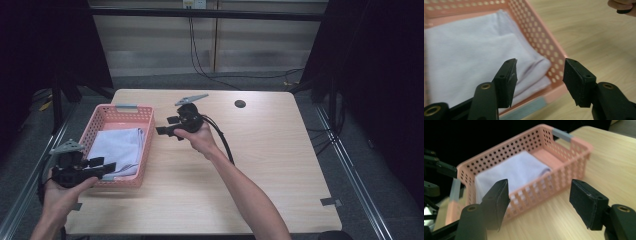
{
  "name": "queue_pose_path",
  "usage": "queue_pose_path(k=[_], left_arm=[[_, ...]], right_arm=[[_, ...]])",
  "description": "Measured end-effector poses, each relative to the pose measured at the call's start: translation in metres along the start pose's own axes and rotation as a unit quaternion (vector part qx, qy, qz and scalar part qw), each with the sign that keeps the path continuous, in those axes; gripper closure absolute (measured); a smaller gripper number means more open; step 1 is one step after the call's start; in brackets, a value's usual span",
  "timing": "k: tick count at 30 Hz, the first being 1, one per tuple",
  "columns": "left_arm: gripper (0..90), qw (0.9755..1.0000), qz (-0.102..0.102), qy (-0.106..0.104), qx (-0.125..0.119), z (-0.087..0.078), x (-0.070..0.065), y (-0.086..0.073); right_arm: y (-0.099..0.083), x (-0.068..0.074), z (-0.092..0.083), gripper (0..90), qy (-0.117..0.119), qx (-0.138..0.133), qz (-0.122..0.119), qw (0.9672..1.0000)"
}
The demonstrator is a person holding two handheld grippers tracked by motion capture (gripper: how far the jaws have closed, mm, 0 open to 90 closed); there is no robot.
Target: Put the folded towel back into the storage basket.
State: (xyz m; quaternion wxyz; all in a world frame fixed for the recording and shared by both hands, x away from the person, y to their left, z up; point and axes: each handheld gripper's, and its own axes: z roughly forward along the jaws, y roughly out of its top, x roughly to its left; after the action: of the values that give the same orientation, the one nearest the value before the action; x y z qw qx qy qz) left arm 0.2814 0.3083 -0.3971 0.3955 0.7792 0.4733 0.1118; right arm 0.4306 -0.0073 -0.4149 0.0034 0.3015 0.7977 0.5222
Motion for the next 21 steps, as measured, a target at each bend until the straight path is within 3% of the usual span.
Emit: queue_pose_path(k=[3,5,10,15,21], left_arm=[[42.8,1.0000,0.008,0.005,-0.001,0.009,-0.018,0.003],[44.6,0.9999,0.009,0.009,-0.005,0.014,-0.029,0.005],[40.3,0.9993,0.035,-0.013,-0.001,0.034,-0.058,0.011],[34.4,0.9991,0.030,-0.030,-0.002,0.055,-0.077,0.013],[29.5,0.9981,0.044,-0.044,-0.002,0.077,-0.102,0.009]], right_arm=[[-0.016,-0.005,-0.023,31.8,-0.013,0.005,0.001,0.9999],[-0.025,-0.007,-0.043,32.1,-0.040,-0.006,-0.002,0.9992],[-0.048,-0.014,-0.100,32.1,-0.071,-0.004,-0.001,0.9975],[-0.072,-0.016,-0.147,32.1,-0.092,-0.011,0.001,0.9957],[-0.106,-0.013,-0.194,32.1,-0.116,-0.012,0.012,0.9931]])
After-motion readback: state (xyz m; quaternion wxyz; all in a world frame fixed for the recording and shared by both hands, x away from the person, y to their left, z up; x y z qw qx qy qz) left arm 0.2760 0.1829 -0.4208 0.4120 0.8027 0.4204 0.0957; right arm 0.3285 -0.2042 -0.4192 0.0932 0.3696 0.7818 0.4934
